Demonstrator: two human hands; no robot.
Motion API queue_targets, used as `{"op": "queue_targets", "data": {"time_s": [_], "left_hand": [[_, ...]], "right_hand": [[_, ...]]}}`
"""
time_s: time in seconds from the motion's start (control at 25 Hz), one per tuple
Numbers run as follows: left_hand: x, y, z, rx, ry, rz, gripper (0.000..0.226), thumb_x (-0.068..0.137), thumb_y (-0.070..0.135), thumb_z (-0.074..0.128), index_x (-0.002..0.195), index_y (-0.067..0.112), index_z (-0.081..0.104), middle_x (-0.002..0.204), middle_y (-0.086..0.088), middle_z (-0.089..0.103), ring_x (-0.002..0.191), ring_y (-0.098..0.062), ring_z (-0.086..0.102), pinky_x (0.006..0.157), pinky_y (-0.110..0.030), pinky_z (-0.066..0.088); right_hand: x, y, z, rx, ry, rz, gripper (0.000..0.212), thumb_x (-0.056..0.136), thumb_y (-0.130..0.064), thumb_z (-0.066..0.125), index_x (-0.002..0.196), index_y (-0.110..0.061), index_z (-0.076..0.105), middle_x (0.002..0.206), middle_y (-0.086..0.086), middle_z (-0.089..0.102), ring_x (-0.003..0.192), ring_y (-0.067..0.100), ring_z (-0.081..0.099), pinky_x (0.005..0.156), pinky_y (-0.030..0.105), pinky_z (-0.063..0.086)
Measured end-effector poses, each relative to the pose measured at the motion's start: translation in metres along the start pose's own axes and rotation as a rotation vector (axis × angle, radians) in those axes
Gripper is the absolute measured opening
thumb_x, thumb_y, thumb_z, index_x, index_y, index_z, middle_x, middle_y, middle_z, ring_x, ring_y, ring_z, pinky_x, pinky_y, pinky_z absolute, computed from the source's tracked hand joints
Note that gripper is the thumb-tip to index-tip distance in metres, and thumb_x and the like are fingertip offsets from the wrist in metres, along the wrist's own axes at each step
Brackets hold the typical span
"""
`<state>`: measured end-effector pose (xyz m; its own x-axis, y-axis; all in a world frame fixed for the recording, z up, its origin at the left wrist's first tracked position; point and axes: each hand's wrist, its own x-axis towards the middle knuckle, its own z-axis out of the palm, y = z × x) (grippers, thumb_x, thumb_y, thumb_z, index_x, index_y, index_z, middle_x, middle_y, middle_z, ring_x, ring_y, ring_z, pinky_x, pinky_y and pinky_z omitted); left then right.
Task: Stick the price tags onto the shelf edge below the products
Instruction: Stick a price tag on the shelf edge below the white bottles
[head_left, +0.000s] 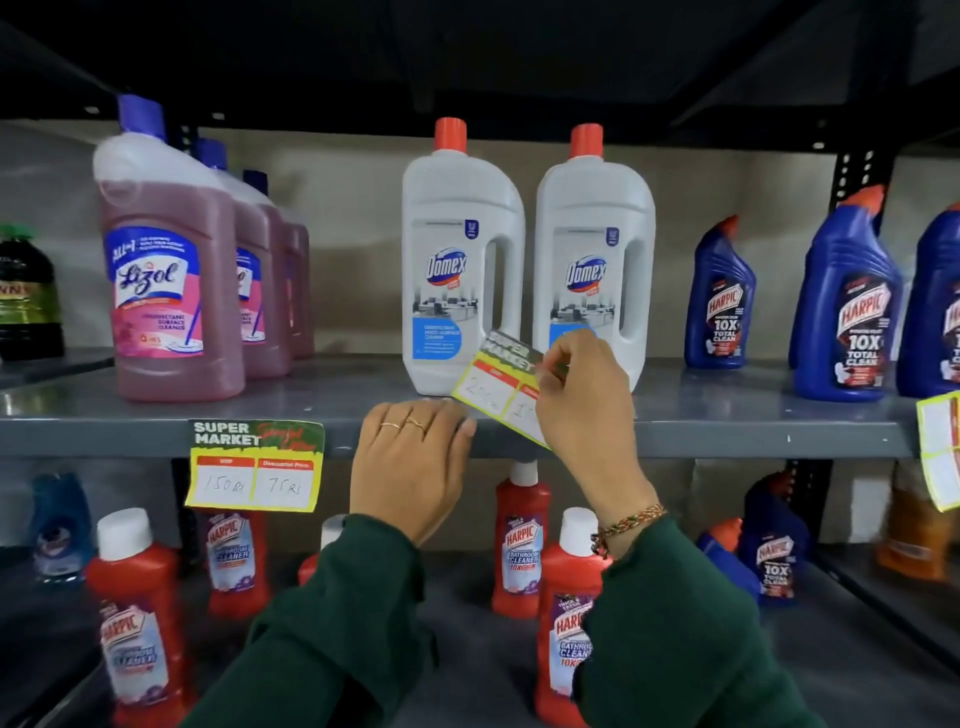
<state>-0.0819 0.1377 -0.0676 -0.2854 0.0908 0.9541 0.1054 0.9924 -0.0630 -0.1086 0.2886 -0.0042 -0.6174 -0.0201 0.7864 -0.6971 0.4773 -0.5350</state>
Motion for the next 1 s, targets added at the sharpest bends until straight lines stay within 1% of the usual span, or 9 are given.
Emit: {"op": "queue_targets", "data": {"time_s": [0.08, 0.16, 0.2, 0.28, 0.36, 0.44, 0.64, 0.84, 1.0], "left_hand": [[0.005, 0.008, -0.008, -0.345, 0.096, -0.193, 0.05, 0.098, 0.042, 0.028, 0.113, 0.003, 0.056, 0.105, -0.006, 0.064, 0.092, -0.026, 0.059, 0.081, -0.038, 0.042], [0.013, 0.018, -0.021, -0.633, 0.216, -0.323, 0.05, 0.093, 0.039, 0.041, 0.133, 0.009, 0.037, 0.123, 0.007, 0.05, 0.107, -0.014, 0.052, 0.087, -0.028, 0.043], [0.017, 0.022, -0.027, -0.636, 0.226, -0.309, 0.052, 0.091, 0.038, 0.046, 0.136, 0.015, 0.033, 0.126, 0.009, 0.047, 0.112, -0.013, 0.049, 0.089, -0.026, 0.041], [0.023, 0.028, -0.033, -0.358, 0.105, -0.116, 0.045, 0.087, 0.04, 0.054, 0.126, 0.018, 0.051, 0.118, 0.0, 0.06, 0.109, -0.021, 0.052, 0.091, -0.033, 0.038], [0.022, 0.032, -0.027, -0.09, -0.006, 0.056, 0.027, 0.084, 0.036, 0.055, 0.096, 0.019, 0.071, 0.091, -0.002, 0.072, 0.091, -0.028, 0.059, 0.085, -0.041, 0.037], [0.017, 0.036, -0.019, -0.079, -0.062, 0.036, 0.023, 0.082, 0.032, 0.054, 0.077, 0.02, 0.074, 0.07, 0.002, 0.072, 0.075, -0.027, 0.059, 0.077, -0.044, 0.04], [0.004, 0.038, -0.005, -0.085, -0.097, -0.052, 0.026, 0.081, 0.035, 0.056, 0.075, 0.017, 0.072, 0.072, 0.001, 0.069, 0.078, -0.025, 0.056, 0.075, -0.041, 0.039], [0.009, 0.035, -0.004, -0.114, -0.124, 0.009, 0.034, 0.085, 0.031, 0.049, 0.075, 0.005, 0.068, 0.083, -0.012, 0.065, 0.078, -0.03, 0.058, 0.069, -0.041, 0.05], [0.015, 0.039, -0.004, -0.091, -0.132, -0.016, 0.023, 0.085, 0.02, 0.052, 0.073, 0.005, 0.064, 0.07, -0.011, 0.063, 0.061, -0.029, 0.058, 0.053, -0.035, 0.049]], "right_hand": [[0.0, 0.001, -0.015, 0.291, -0.087, 0.039, 0.029, 0.084, -0.006, 0.058, 0.074, -0.03, 0.045, 0.078, -0.009, 0.055, 0.074, 0.002, 0.057, 0.061, 0.019, 0.046], [-0.003, 0.007, -0.029, 0.347, -0.196, 0.019, 0.03, 0.082, -0.008, 0.062, 0.078, -0.035, 0.051, 0.075, -0.016, 0.056, 0.068, -0.01, 0.055, 0.061, 0.007, 0.045], [-0.005, 0.01, -0.034, 0.312, -0.26, -0.005, 0.024, 0.082, -0.009, 0.063, 0.082, -0.032, 0.056, 0.076, -0.018, 0.058, 0.069, -0.011, 0.056, 0.064, 0.006, 0.046], [-0.011, 0.015, -0.041, 0.234, -0.358, -0.056, 0.015, 0.081, -0.009, 0.064, 0.089, -0.022, 0.066, 0.078, -0.016, 0.061, 0.074, -0.005, 0.057, 0.072, 0.009, 0.046], [-0.015, 0.021, -0.042, 0.158, -0.375, -0.116, 0.014, 0.081, -0.011, 0.065, 0.094, -0.016, 0.068, 0.083, -0.006, 0.067, 0.078, 0.003, 0.059, 0.077, 0.018, 0.047], [-0.016, 0.03, -0.039, -0.007, -0.356, -0.205, 0.015, 0.082, -0.018, 0.064, 0.096, -0.016, 0.067, 0.091, 0.003, 0.069, 0.084, 0.012, 0.058, 0.08, 0.028, 0.048], [-0.023, 0.042, -0.028, -0.252, -0.245, -0.341, 0.016, 0.084, -0.025, 0.061, 0.085, -0.01, 0.067, 0.094, 0.006, 0.055, 0.084, 0.009, 0.04, 0.073, 0.022, 0.039], [-0.025, 0.04, -0.021, -0.244, -0.166, -0.285, 0.019, 0.082, -0.019, 0.064, 0.074, -0.002, 0.066, 0.094, 0.011, 0.052, 0.084, 0.015, 0.041, 0.068, 0.026, 0.036], [-0.023, 0.035, -0.017, -0.21, -0.09, -0.287, 0.015, 0.081, -0.013, 0.065, 0.071, -0.001, 0.065, 0.09, 0.013, 0.054, 0.085, 0.022, 0.047, 0.069, 0.031, 0.044]]}}
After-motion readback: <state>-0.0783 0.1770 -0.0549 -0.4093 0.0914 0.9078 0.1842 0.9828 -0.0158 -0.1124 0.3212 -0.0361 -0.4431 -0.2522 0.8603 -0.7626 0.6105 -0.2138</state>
